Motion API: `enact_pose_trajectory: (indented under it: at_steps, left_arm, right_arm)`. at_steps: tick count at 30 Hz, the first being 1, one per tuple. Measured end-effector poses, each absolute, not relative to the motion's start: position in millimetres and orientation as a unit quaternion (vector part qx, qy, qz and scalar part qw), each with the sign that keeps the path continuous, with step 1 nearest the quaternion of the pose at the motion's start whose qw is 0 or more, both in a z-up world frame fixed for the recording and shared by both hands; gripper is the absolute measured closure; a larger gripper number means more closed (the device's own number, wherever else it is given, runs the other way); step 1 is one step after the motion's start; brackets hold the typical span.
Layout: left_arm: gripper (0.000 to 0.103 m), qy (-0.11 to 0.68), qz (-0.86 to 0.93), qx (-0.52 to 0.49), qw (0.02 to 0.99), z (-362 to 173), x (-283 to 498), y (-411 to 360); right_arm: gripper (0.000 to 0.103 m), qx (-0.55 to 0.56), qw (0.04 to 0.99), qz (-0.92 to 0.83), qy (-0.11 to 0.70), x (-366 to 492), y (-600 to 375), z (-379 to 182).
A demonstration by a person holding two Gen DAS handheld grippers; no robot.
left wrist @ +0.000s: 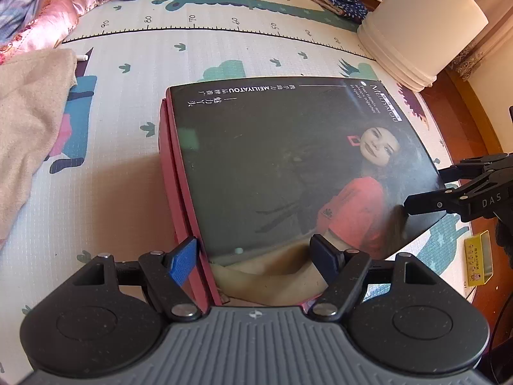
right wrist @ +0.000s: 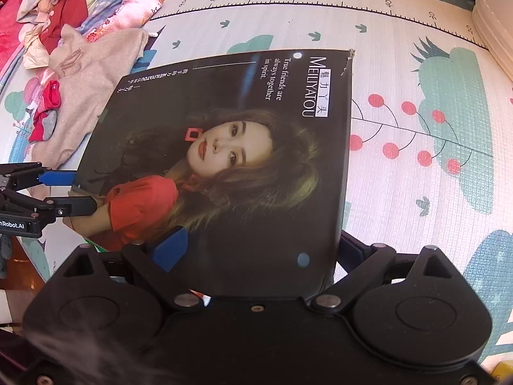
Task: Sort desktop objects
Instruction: 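Lower the black lid onto the pink shoebox rim with both grippers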
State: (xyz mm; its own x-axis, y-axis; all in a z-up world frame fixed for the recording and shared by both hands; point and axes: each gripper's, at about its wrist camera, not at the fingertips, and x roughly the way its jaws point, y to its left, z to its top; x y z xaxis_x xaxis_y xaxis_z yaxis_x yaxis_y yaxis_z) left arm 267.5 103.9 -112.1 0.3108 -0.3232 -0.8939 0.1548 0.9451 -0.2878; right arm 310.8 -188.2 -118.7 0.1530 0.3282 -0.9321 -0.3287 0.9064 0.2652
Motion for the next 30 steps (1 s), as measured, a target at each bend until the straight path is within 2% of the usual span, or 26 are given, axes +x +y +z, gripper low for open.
enact_pose_trajectory:
  at_steps: [10, 19, 30]
  left_arm:
    - [0.027, 0.559, -0.142, -0.078, 0.813, -113.8, 266.5, 103.9]
    - [0.027, 0.54, -0.149, -0.064, 0.826, -109.4, 258.7, 100.4]
    - [0.028, 0.536, -0.145, -0.074, 0.829, -108.1, 259.9, 102.8]
  right_arm:
    - [0.006, 0.008, 0.756, 0.208, 0.62, 313.4, -187.4, -128.8]
    - [0.006, -0.005, 0.782, 0.224, 0.581, 310.5, -188.2, -120.7]
    - [0.006, 0.013, 0.769, 0.198, 0.608, 315.6, -189.6, -135.4]
